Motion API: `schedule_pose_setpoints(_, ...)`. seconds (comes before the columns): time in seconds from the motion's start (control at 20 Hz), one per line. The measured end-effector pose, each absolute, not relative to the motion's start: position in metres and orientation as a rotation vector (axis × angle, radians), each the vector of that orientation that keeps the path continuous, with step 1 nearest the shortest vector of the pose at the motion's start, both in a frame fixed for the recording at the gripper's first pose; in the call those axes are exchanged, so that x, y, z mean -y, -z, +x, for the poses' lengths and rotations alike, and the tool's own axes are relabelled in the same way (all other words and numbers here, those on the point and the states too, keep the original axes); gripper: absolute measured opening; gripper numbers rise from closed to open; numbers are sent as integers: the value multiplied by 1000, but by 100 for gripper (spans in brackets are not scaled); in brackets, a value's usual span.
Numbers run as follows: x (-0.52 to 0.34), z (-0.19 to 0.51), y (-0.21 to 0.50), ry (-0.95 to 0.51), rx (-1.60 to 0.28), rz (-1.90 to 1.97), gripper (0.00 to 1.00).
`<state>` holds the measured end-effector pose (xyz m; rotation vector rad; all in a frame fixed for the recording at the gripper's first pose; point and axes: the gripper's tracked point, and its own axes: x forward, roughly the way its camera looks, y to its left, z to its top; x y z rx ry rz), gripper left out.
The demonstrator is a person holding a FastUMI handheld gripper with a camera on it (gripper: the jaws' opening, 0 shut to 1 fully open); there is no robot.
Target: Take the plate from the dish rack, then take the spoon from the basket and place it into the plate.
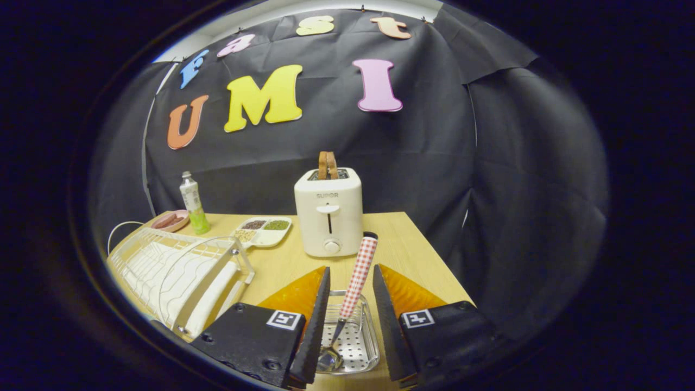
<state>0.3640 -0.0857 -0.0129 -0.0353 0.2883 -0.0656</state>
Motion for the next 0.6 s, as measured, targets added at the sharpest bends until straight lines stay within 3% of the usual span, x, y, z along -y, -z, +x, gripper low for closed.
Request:
schedule_pose_setpoints(0.05, 83, 366, 10, 59, -292, -16, 54)
schedule_pose_setpoints(0.3, 73, 364, -1, 27, -260, 20, 20)
schedule_pose_setpoints(0.4, 81, 358, -21, 57, -158, 15, 15)
schedule_pose_setpoints(0.6, 74, 328, -65, 65, -11, -11, 15)
